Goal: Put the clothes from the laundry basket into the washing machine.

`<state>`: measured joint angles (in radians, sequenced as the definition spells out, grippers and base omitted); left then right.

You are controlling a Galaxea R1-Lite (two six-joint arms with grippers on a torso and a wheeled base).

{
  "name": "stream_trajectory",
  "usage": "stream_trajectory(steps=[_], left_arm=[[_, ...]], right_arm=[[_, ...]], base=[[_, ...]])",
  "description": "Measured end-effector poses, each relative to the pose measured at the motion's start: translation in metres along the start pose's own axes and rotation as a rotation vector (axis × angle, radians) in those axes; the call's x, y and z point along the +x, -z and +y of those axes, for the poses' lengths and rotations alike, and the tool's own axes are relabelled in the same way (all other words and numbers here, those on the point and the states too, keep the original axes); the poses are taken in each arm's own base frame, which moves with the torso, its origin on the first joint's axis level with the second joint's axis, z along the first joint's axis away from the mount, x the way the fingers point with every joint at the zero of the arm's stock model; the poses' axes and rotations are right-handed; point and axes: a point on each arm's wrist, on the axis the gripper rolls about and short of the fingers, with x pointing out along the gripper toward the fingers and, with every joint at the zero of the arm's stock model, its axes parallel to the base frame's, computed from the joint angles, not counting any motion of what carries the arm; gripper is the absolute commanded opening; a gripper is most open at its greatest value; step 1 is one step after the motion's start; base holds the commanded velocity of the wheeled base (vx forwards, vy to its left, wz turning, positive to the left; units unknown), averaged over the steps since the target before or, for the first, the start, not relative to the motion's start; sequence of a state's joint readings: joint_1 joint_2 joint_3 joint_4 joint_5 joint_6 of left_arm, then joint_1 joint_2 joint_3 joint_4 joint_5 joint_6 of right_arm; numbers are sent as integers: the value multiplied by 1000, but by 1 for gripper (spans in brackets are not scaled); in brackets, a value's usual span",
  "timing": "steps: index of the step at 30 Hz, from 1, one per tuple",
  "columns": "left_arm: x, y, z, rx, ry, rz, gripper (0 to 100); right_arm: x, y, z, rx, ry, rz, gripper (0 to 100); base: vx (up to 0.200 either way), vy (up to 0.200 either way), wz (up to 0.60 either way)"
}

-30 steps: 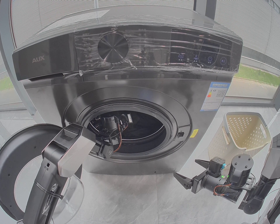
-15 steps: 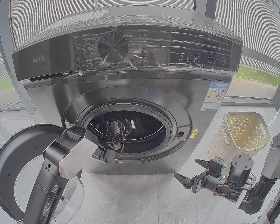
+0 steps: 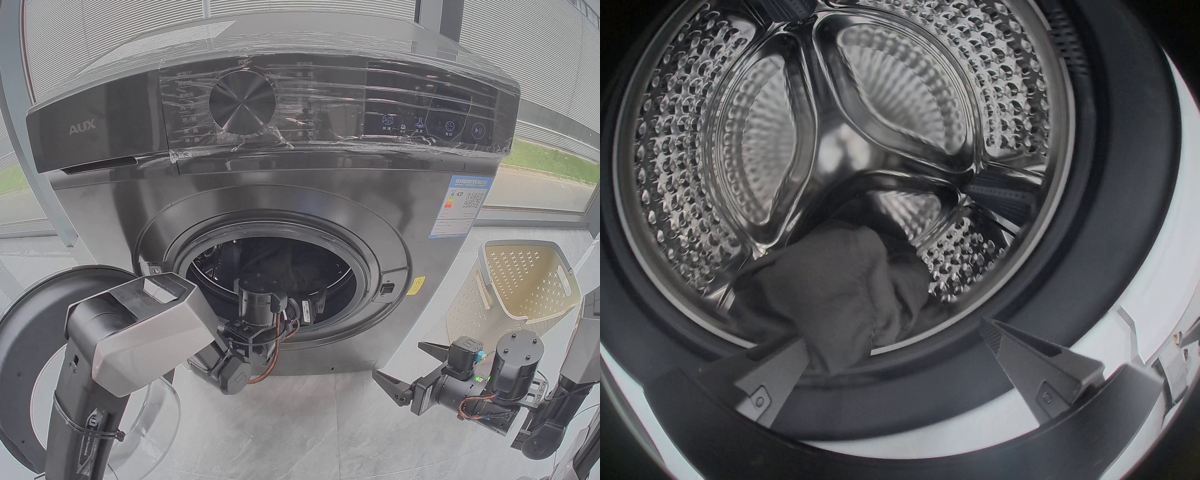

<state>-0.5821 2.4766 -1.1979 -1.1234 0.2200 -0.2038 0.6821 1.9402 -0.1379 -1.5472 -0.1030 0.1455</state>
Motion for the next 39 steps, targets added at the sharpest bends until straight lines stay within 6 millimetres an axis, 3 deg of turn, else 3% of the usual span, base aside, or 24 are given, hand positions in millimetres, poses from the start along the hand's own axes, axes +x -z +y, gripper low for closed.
stream_trajectory(steps=[6,12,17,21,26,34,39], left_arm=[[-50,8,-25,11,72,76,100],[-101,6,-35,6,135,89,100],[-151,-9,-32,-25,180,66,100],[-194,-23,-20,-64,190,52,100],[-233,-39,-3,-97,166,8,100],[-270,-49,19,-50,103,-42,100],[-279,-52,25,-23,56,-61,100]], right_arm=[[-2,1,0,-2,-1,6,100],[-8,1,1,-6,0,9,100],[-19,-2,0,-14,2,-4,100],[-32,-7,-4,-16,17,-26,100],[-45,-16,-10,-26,82,-69,100],[-72,-25,-26,-40,215,-51,100],[-87,-26,-34,-25,276,-25,100]], base=[[0,0,0],[0,0,0],[0,0,0],[0,0,0],[0,0,0],[-50,0,0],[-200,0,0]])
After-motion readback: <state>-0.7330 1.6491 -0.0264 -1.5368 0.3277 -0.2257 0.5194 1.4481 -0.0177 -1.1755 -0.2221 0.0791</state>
